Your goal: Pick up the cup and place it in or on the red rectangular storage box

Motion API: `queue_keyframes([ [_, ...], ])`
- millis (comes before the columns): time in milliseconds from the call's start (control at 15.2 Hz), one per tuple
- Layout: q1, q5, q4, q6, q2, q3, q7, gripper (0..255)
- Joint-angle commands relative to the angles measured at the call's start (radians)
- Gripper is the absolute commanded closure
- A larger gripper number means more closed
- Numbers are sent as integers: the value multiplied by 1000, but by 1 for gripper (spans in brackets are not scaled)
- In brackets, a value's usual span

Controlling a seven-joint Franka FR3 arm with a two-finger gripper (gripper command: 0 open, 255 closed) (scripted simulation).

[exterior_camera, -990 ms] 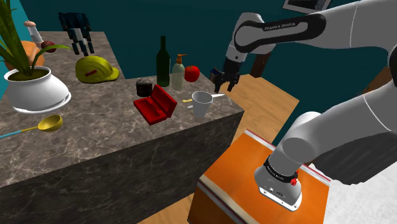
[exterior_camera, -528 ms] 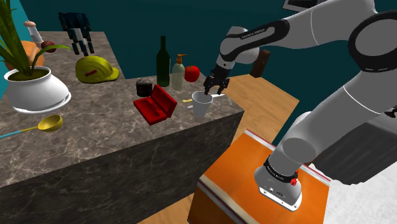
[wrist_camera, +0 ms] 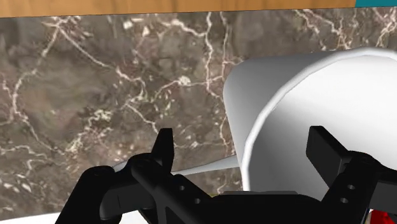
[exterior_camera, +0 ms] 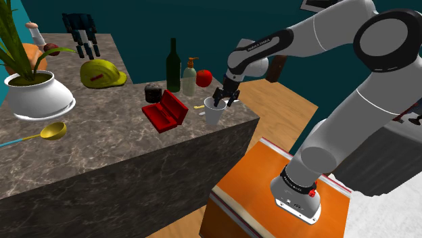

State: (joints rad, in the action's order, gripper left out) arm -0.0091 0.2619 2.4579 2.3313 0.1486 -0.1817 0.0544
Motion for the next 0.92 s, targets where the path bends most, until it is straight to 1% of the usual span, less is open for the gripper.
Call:
queue_keyframes([
  [0, 1, 4, 6, 10, -4, 1, 2, 0],
  [396, 1, 4, 6, 10, -4, 1, 2, 0],
  [462, 1, 4, 6, 10, -4, 1, 2, 255],
  [858, 1, 4, 6, 10, -4, 1, 2, 255],
])
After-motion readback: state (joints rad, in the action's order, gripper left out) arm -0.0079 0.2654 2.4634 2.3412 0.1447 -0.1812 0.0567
